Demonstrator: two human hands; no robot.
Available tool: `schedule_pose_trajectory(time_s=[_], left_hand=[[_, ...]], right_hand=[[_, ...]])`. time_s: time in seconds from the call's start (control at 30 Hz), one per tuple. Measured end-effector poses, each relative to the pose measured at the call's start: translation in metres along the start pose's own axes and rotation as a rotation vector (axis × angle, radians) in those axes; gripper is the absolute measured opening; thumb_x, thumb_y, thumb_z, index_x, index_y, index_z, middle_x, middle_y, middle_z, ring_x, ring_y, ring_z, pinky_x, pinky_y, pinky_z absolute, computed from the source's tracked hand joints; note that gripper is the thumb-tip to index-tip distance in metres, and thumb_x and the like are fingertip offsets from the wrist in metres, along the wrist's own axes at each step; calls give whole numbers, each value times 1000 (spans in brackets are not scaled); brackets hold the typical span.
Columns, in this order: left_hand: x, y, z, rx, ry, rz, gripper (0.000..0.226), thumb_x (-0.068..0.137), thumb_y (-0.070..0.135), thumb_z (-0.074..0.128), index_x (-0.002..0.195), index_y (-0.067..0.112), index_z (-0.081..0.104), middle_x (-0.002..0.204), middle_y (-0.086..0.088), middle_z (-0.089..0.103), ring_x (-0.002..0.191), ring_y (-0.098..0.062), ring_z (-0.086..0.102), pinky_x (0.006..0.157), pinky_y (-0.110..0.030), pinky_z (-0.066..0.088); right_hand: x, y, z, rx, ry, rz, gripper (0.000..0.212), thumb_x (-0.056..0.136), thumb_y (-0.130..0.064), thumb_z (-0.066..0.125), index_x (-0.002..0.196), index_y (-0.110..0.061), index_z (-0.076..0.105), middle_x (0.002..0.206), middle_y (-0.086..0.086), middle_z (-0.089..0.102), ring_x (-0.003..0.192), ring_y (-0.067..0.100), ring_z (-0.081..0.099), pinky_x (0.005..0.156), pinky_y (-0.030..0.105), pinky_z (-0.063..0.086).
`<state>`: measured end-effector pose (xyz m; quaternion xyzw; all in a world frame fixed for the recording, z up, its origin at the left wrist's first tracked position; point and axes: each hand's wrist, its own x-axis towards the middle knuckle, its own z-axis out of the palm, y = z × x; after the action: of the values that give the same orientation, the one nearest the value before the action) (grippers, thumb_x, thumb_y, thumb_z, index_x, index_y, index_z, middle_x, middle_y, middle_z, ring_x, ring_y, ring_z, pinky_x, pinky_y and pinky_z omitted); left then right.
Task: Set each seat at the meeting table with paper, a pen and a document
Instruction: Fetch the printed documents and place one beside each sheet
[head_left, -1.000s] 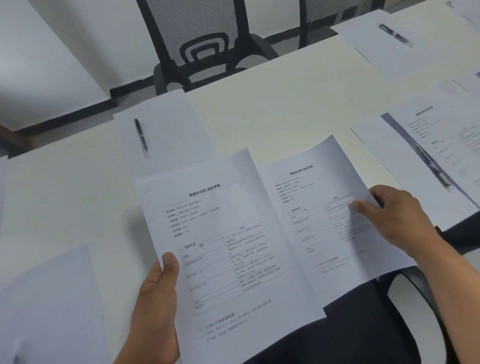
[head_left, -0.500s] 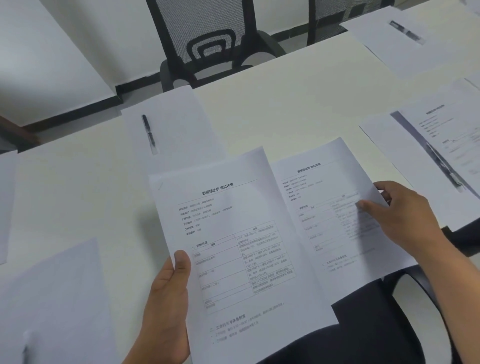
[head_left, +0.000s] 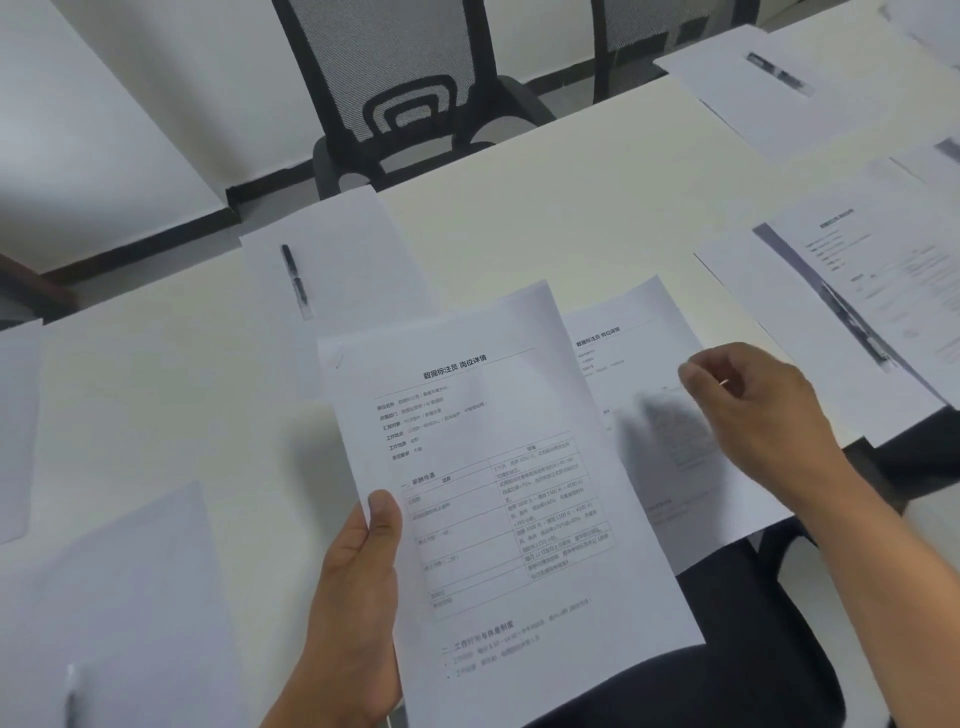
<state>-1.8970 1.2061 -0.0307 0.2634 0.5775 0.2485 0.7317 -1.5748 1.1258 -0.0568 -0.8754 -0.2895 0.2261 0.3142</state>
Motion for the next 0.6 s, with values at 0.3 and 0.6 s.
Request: schedule_pose_trajectory(time_s=[0.3,0.6], left_hand=[[-26,24,-40,-7,72,48,52,95,52,53,137,28,72,132,0,79,122,-28,76,116,-63,48],[-64,35,-135,-48,244,116,30,113,35,45,120,26,73,99,14,85,83,-3,82,71,-33,64]], right_hand=[[-88,-90,40,506,-323,-5,17,94,-41,79,101,-26,73,81,6,69,67,11,61,66,29,52],[-141,-145,116,485,-451,-17,24,89,-30,87,106,-33,69,82,-8,67,72,8,62,69,25,53]])
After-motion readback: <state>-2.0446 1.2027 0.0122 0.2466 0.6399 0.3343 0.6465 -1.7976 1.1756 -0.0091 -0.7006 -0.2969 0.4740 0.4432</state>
